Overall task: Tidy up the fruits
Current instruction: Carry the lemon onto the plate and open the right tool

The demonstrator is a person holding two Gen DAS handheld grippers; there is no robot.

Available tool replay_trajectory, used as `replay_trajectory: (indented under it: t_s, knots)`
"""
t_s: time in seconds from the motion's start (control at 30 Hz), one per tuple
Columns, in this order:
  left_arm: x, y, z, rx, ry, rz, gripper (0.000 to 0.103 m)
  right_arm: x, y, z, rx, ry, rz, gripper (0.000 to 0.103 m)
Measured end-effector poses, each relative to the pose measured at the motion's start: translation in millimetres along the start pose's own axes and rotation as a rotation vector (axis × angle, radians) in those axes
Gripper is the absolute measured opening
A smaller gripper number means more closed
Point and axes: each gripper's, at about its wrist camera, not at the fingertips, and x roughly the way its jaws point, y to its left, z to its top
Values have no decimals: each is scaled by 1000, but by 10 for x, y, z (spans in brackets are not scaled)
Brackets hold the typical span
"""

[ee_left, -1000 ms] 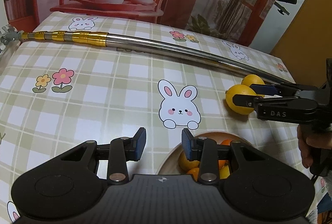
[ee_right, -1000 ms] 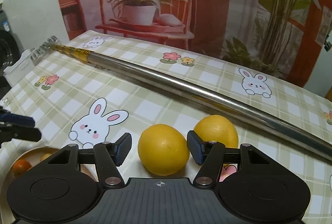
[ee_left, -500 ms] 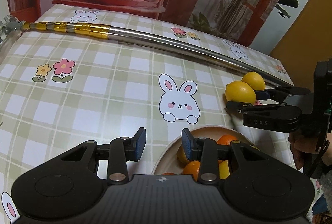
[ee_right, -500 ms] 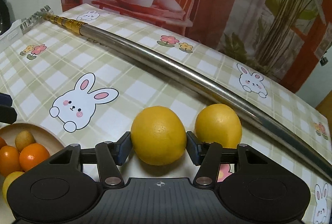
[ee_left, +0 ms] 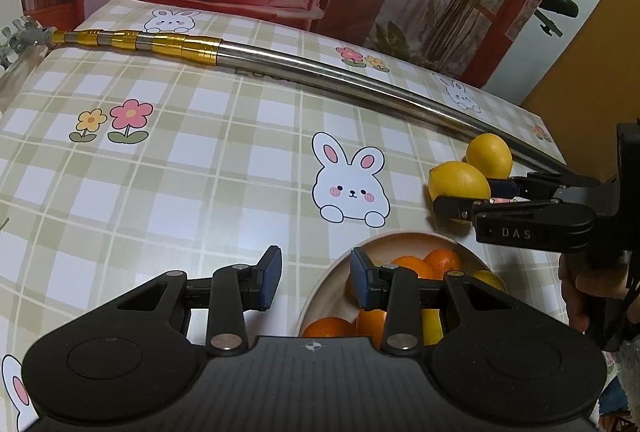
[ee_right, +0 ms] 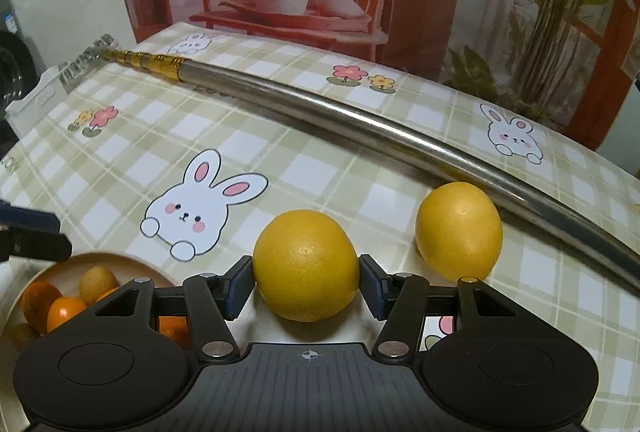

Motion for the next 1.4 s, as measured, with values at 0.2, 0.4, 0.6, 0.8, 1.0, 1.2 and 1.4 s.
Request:
replay_trajectory:
  t_s: [0.2, 0.4, 0.6, 0.8, 1.0, 1.2, 1.4]
  knots:
    - [-55, 1, -70, 2, 2, -1, 40, -1, -32, 5, 21, -16, 4, 52]
    - [-111, -7, -105, 13, 0, 4, 40, -26, -29, -8, 35, -25, 0, 51]
    - [-191, 16, -135, 29, -3, 5, 40, -270, -28, -54, 65, -74, 8, 51]
    - [-284, 66, -186, 38, -8, 16, 40, -635, 104, -156, 51, -114, 76, 51]
    - [-366, 86, -245, 47, -10, 17, 40, -945, 371, -286, 4, -134, 138, 51]
    - [-442, 83, -311, 61, -9, 14, 40, -1153, 630, -451, -19, -133, 205, 51]
    - [-530, 125, -370, 53, -14, 16, 40, -1148, 837, -587, -39, -91, 245, 51]
